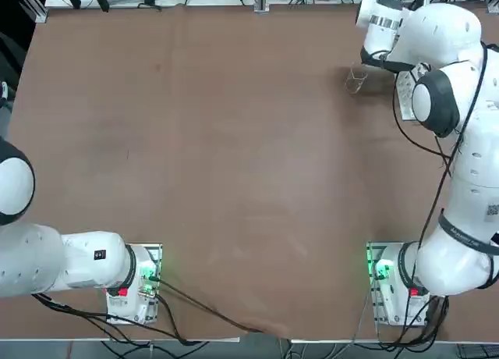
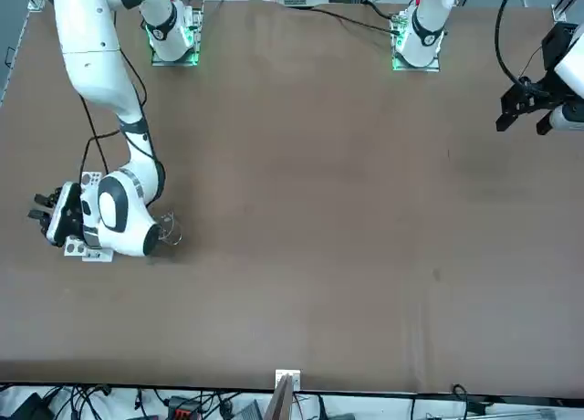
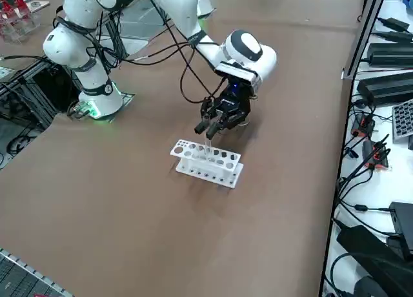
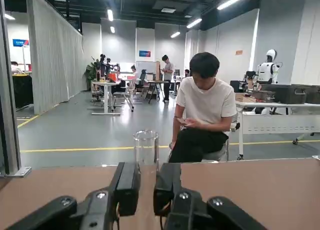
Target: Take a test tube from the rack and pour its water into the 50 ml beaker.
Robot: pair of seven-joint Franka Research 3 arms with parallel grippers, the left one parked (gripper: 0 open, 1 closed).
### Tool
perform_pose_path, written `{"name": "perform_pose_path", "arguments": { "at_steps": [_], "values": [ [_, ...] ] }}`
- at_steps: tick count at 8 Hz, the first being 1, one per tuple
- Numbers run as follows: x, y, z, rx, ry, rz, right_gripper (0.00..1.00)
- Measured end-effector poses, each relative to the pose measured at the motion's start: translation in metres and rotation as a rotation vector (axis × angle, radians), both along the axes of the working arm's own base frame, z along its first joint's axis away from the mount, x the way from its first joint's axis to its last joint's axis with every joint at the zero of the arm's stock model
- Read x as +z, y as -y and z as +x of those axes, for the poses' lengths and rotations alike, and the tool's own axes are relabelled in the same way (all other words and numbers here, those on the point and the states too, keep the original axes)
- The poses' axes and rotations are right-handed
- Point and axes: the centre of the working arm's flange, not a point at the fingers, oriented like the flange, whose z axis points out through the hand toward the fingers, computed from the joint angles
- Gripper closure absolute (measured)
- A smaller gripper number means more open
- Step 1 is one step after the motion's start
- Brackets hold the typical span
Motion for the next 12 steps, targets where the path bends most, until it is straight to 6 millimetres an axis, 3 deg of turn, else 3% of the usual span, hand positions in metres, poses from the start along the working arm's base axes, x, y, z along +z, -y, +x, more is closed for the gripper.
{"name": "perform_pose_path", "arguments": {
  "at_steps": [12],
  "values": [
    [-0.0111, -0.0008, 0.0027, 0.025, 0.017, -0.012, 0.79]
  ]
}}
